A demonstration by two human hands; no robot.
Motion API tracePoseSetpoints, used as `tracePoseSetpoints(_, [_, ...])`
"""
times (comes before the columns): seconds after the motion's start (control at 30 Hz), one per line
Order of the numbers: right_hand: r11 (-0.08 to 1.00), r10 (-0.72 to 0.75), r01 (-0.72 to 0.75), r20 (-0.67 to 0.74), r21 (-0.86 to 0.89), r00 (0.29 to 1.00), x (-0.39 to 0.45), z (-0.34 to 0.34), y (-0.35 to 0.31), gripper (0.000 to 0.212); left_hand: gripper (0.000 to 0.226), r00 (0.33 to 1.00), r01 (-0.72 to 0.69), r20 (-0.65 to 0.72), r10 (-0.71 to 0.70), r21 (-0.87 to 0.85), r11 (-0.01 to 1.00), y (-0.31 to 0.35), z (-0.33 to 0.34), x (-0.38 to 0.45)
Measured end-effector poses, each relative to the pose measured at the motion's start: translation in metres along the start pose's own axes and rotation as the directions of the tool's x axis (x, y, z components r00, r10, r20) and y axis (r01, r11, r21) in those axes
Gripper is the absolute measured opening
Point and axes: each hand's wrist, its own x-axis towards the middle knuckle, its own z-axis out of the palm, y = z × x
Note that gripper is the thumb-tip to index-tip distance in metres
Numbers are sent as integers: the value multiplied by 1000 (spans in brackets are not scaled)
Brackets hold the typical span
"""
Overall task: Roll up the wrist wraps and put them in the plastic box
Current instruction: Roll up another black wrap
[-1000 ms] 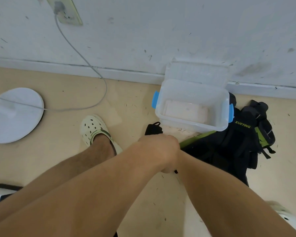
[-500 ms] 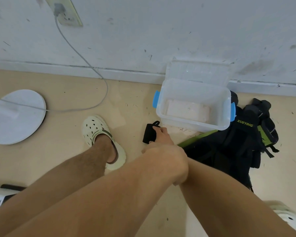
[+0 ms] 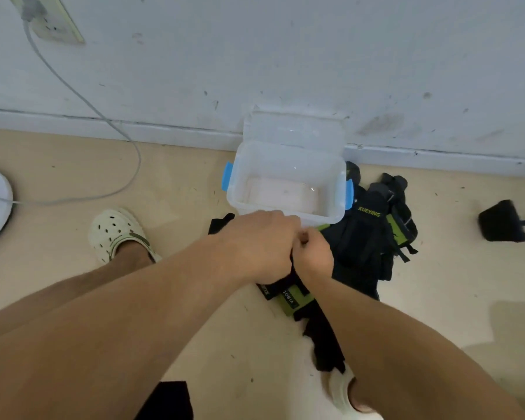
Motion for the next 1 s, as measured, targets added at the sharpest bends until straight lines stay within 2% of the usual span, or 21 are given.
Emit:
tracePoseSetpoints(0.07, [999,39,-45,-192,-26,981,2,-24,22,18,49,999,-37,34,37,-1,999,8,-1,2])
tracePoseSetpoints(0.1, [996,64,-79,-265,-48,962,5,-38,36,25,49,998,-39,50,40,-7,999,10,-1,4])
tracePoseSetpoints(0.17, [979,201,-202,-308,30,930,13,-57,57,52,49,996,-21,83,21,-7,1000,15,-1,7])
tracePoseSetpoints(0.23, [922,377,-339,-231,188,897,20,-68,70,79,49,993,-9,114,9,-2,1000,21,0,10])
tracePoseSetpoints(0.33, [836,481,-425,-91,348,872,33,-74,85,95,52,991,-4,136,6,-11,1000,29,1,13])
tracePoseSetpoints(0.43, [774,540,-443,-106,453,835,43,-78,86,93,52,991,-9,137,11,-16,1000,34,-1,18])
tracePoseSetpoints(0.53, [719,558,-440,-70,538,827,47,-86,78,74,56,993,-8,121,7,5,1000,38,-4,24])
tracePoseSetpoints(0.67, [757,496,-393,-67,522,866,46,-92,67,41,58,994,-28,110,27,6,1000,51,-9,27])
tracePoseSetpoints(0.8, [917,295,-239,-138,320,946,30,-109,44,32,60,997,-21,76,23,-28,999,59,-18,27])
tracePoseSetpoints(0.93, [998,40,-40,1,53,999,17,-164,7,15,68,999,-18,30,20,-79,997,68,-27,16])
tracePoseSetpoints(1.0, [999,-44,45,71,-20,997,6,-202,-21,18,68,1000,-7,0,7,-124,992,74,-32,6])
